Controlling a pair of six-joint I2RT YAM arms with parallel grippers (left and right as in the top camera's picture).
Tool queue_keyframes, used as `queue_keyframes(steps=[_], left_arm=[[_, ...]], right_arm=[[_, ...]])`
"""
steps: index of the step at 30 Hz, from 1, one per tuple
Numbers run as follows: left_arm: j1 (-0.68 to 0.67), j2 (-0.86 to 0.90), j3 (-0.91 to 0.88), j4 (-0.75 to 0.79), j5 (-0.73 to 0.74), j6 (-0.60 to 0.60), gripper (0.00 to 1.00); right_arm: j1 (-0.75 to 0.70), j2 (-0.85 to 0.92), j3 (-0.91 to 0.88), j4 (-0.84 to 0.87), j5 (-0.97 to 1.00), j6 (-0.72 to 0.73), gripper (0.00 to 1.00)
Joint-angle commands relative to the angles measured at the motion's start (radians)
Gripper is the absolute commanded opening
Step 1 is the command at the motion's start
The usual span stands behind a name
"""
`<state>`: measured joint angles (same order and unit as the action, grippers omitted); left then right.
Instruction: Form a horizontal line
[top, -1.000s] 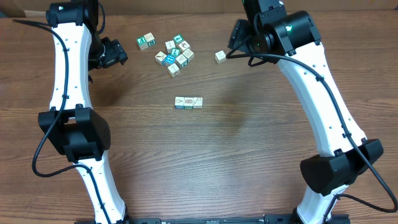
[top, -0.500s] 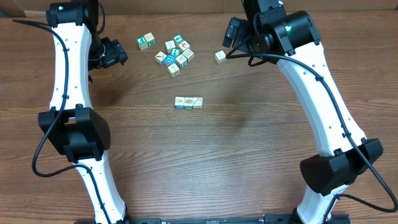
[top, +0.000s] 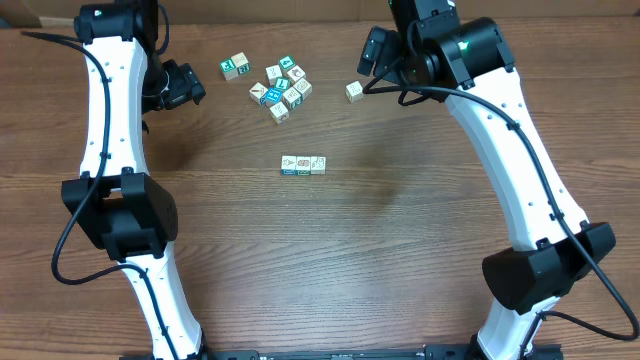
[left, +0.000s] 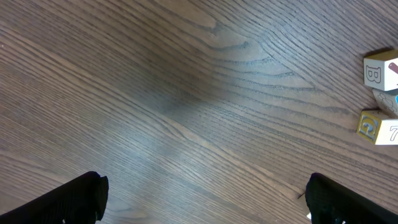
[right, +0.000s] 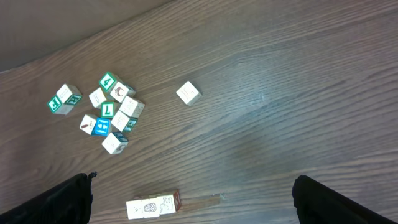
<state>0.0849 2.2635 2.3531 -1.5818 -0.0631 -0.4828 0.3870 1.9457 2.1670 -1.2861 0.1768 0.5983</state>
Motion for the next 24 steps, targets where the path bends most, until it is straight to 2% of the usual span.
queue_keyframes(steps=[1, 14, 24], left_arm=[[-0.006, -0.001, 0.004, 0.001, 0.002, -0.003, 1.0], [-0.006, -0.001, 0.004, 0.001, 0.002, -0.004, 0.99], [-0.007, -0.001, 0.004, 0.001, 0.002, -0.004, 1.0]], right_arm=[[0.003, 0.031, -0.003, 0.012, 0.018, -0.002, 1.0], [0.003, 0.135, -0.003, 0.025, 0.018, -0.002, 1.0], [0.003, 0.144, -0.003, 0.029, 0.018, -0.002, 1.0]])
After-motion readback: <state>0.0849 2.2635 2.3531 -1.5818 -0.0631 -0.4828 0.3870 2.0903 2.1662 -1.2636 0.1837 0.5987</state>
